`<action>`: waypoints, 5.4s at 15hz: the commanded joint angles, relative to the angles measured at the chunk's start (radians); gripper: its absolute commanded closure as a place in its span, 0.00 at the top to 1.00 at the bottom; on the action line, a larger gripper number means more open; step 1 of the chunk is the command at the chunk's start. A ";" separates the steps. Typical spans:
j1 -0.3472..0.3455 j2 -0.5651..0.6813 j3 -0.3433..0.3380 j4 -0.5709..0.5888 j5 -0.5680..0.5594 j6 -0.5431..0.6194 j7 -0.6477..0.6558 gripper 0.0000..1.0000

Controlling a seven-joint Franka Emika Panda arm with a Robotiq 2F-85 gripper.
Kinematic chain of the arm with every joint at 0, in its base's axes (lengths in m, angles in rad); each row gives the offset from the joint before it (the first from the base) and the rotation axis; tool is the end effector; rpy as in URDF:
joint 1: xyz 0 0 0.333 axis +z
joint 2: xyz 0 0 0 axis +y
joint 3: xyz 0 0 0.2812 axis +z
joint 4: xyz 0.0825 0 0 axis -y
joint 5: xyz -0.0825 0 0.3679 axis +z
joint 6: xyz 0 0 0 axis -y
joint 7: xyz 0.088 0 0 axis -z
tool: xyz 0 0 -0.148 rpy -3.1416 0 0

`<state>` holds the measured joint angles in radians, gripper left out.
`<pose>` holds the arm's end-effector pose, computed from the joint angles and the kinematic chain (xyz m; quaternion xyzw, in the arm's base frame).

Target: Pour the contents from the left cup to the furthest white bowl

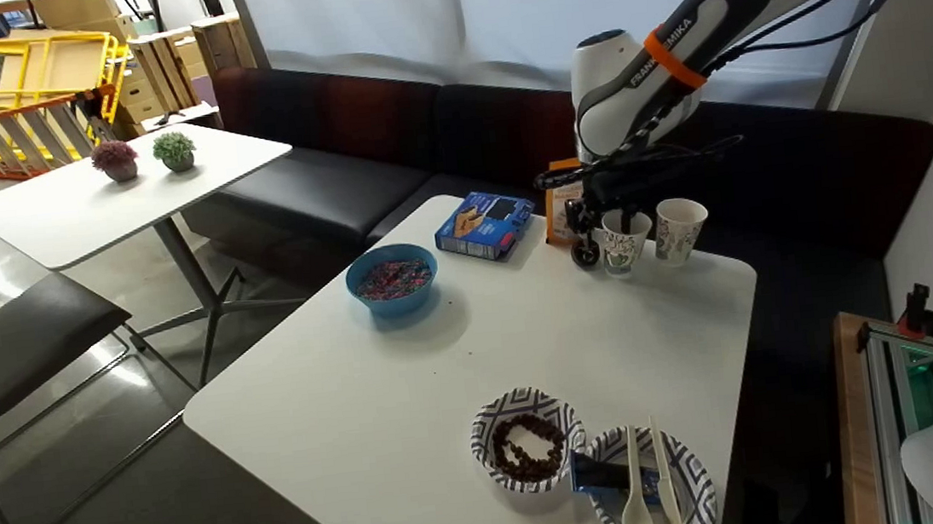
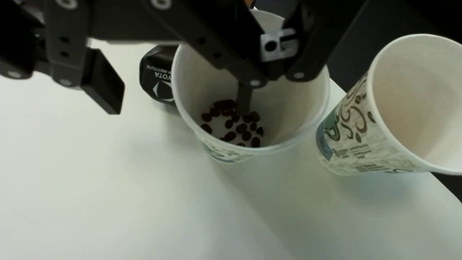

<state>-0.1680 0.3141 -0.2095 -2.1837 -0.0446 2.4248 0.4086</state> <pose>0.4907 -0.2010 0.1800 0.9301 -0.3627 -0.0329 0.0469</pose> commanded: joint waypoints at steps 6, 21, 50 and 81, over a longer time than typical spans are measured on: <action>0.004 0.026 -0.017 0.010 0.017 0.009 -0.040 0.07; 0.026 -0.427 0.033 -0.283 -0.037 -0.390 -0.269 0.00; 0.199 -0.246 0.183 -0.105 0.846 -0.694 -0.696 0.00; 0.084 0.201 0.213 0.227 0.965 -1.007 -0.806 0.00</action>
<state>-0.0589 0.4804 -0.0048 -2.0000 0.9148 1.4869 -0.3581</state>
